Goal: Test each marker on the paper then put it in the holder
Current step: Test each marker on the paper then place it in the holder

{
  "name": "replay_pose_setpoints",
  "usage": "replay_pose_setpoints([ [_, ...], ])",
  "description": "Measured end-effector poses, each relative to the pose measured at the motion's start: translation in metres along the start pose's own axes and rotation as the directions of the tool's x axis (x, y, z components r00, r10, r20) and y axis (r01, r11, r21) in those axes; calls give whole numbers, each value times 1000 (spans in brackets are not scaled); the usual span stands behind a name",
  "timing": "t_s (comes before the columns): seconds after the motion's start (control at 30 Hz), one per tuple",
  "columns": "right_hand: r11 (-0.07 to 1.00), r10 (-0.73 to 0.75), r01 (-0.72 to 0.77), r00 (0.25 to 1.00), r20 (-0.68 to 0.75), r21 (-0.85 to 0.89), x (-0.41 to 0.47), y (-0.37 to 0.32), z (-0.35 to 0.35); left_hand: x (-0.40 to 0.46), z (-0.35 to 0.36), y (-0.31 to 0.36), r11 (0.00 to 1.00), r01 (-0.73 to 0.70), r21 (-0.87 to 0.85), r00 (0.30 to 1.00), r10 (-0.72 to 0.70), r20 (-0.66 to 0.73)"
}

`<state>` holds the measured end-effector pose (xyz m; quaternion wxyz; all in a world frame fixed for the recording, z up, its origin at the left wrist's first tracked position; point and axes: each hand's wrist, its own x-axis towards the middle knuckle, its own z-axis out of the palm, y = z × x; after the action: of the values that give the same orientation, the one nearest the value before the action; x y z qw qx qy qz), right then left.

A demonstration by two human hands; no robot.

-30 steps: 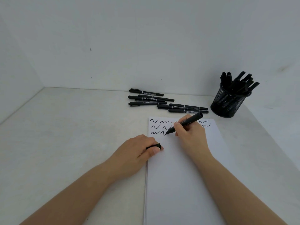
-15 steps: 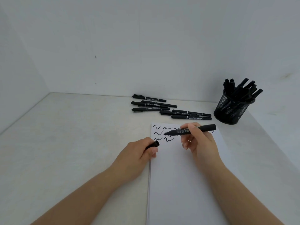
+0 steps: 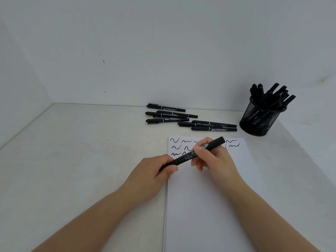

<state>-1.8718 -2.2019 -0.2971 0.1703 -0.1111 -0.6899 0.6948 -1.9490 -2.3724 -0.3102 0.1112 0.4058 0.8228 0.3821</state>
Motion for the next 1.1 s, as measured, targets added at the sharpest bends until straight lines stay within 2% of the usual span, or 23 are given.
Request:
replay_pose_setpoints([
  [0.37, 1000, 1, -1, 999, 53, 7, -5, 0, 5, -4, -1, 1, 997, -11, -82, 1000, 9, -29],
  [0.47, 999, -14, 11, 998, 69, 47, -7, 1, 9, -6, 0, 0, 986, -3, -167, 1000, -1, -23],
  [0.9, 994, -81, 69, 986, 146, 89, -9, -2, 15, -6, -14, 2, 915, 64, -398, 987, 0, 158],
  [1.0, 995, -86, 81, 991, 101, 54, -7, -2, 16, -4, -11, 4, 918, 72, -390, 992, -26, 122],
  [1.1, 997, -78, 78, 996, 41, -1, -4, -4, 14, -2, -9, 6, 941, 62, -331, 998, -58, 22],
])
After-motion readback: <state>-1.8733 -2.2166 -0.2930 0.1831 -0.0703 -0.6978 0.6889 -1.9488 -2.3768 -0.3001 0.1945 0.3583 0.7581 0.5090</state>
